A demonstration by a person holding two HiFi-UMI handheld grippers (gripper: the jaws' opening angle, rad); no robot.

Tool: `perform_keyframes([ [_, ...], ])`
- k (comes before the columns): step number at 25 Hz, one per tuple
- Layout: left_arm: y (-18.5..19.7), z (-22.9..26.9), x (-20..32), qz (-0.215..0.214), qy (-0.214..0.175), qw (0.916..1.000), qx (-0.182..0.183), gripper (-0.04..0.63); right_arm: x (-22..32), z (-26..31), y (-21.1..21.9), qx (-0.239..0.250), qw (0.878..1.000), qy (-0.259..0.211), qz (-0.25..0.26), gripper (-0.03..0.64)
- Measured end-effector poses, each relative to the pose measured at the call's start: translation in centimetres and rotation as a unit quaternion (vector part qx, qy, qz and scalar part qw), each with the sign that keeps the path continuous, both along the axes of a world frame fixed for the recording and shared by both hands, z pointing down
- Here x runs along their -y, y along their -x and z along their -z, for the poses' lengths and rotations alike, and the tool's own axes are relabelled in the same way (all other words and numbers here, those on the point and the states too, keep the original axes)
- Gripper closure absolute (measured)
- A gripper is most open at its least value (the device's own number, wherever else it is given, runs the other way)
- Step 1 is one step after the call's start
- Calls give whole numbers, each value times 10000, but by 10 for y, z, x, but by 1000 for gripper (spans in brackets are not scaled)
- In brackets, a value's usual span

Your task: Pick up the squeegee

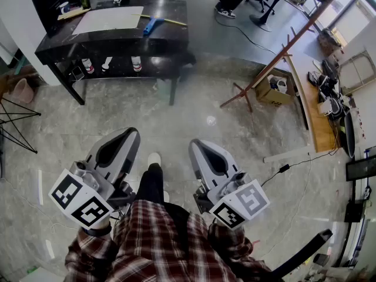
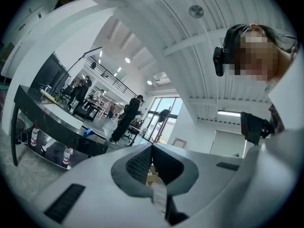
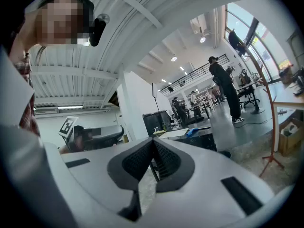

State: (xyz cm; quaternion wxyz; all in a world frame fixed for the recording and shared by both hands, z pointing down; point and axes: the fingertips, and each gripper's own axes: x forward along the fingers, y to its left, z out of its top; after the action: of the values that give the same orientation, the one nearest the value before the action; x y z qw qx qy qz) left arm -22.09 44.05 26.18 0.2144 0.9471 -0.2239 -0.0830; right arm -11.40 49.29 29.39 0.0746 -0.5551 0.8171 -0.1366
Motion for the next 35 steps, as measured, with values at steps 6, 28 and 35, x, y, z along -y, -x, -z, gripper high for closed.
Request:
perform_keyframes([
  [6,-16,-4,67,-56,-5,9999,84,584,66,-6,-11,46,9999,64,74,604],
  [28,-55,-19,283,6,103,9999,21,584,283,-13,-73,87,9997,170,-126,604],
  [35,-84,-25,338,185,196,9996,88,584,345,-18,-103,93,9995,282,62,604],
])
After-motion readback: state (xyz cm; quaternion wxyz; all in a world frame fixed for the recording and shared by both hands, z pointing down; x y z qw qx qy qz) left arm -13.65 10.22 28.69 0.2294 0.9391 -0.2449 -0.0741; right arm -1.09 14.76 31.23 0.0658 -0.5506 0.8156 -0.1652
